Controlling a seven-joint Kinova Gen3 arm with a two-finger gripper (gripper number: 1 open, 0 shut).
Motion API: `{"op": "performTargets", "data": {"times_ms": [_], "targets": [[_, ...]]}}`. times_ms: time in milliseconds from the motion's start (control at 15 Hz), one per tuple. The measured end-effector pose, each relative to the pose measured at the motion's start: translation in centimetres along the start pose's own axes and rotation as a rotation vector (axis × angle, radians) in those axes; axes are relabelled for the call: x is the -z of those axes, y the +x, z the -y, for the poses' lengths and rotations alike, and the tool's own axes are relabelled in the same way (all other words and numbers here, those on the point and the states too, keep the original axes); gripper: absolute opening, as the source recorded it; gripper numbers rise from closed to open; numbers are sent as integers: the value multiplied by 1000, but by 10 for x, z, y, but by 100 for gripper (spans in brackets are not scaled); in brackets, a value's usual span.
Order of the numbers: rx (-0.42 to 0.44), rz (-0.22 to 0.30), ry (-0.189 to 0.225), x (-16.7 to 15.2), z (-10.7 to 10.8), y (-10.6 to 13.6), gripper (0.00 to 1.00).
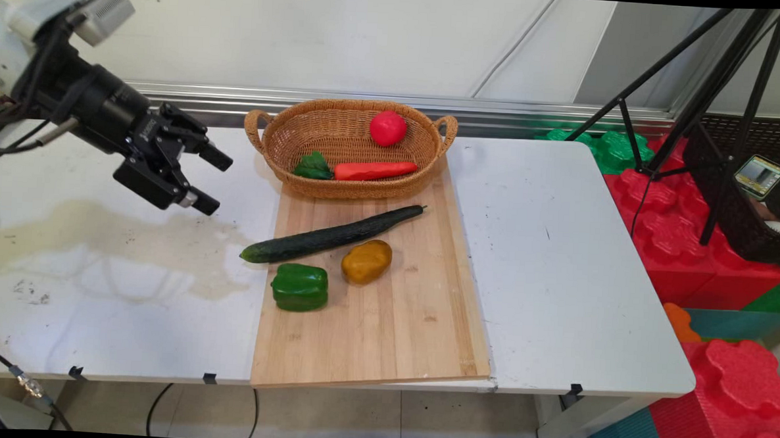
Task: Pick up the cucumber from the cutting board
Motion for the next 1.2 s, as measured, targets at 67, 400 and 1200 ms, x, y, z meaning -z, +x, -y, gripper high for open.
{"op": "performTargets", "data": {"times_ms": [67, 400, 1200], "targets": [[1, 15, 8, -4, 2, -3, 100], [6, 93, 43, -35, 16, -16, 100], [19, 168, 117, -129, 50, -15, 100]]}}
